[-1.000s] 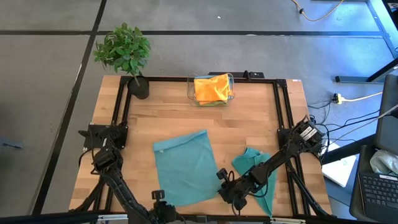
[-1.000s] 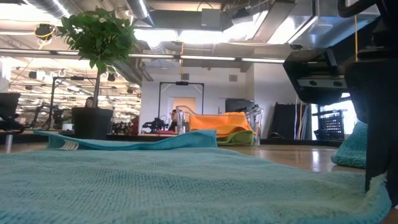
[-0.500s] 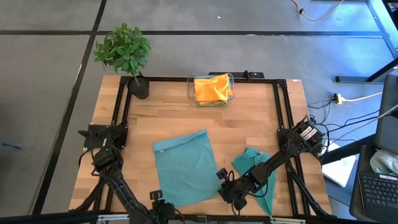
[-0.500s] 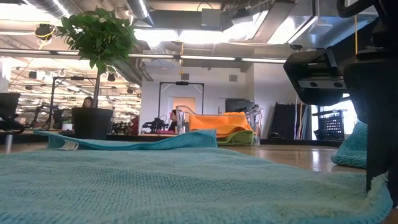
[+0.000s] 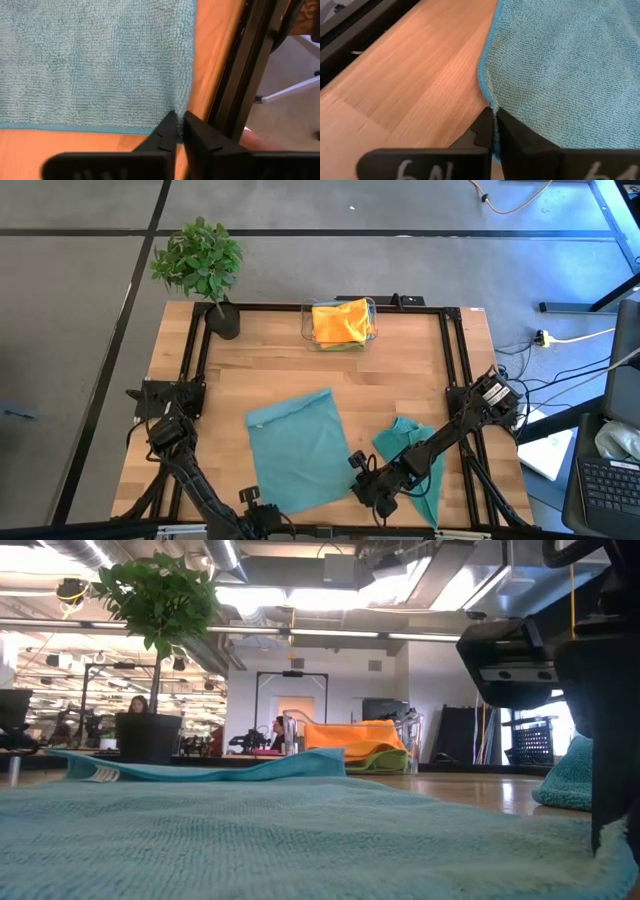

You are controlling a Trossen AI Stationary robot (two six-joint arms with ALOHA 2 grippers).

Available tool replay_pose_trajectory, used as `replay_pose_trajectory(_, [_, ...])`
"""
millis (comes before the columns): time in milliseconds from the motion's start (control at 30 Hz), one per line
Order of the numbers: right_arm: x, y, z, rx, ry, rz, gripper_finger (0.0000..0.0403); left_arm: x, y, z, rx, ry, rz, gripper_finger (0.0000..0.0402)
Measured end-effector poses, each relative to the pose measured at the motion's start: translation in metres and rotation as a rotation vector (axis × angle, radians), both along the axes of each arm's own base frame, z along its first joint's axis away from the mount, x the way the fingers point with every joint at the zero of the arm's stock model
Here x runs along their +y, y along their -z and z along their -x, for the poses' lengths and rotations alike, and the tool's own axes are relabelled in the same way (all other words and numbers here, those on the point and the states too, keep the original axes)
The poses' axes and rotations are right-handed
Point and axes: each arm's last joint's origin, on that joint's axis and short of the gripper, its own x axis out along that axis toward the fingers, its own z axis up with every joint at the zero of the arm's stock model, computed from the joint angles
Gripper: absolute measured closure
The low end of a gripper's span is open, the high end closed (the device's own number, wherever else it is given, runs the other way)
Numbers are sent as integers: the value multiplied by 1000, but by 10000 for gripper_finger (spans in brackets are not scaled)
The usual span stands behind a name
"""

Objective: Fold microfiber towels
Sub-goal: Fold the top blue microfiber towel

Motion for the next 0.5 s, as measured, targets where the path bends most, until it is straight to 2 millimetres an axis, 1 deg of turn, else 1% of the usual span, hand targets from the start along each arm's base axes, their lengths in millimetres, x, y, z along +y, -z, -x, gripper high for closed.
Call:
replay_pose_trajectory(67, [0, 0, 0, -5, -11, 12, 380, 0, 1, 0, -2, -6, 2, 394])
replay_pose_trajectory(167, [0, 0, 0, -12, -13, 25, 390, 0, 0, -1, -2, -9, 3, 397])
replay_pose_trajectory(267, [0, 0, 0, -19, -23, 40, 396, -2, -6, -2, 0, -5, 2, 400])
replay_pose_trajectory(400, [-1, -3, 1, -49, -22, 90, 388, 0, -21, -4, 50, -8, -59, 401])
replay_pose_trajectory(500, [0, -12, 3, -76, -28, 108, 390, -2, -41, -5, 40, -13, -68, 401])
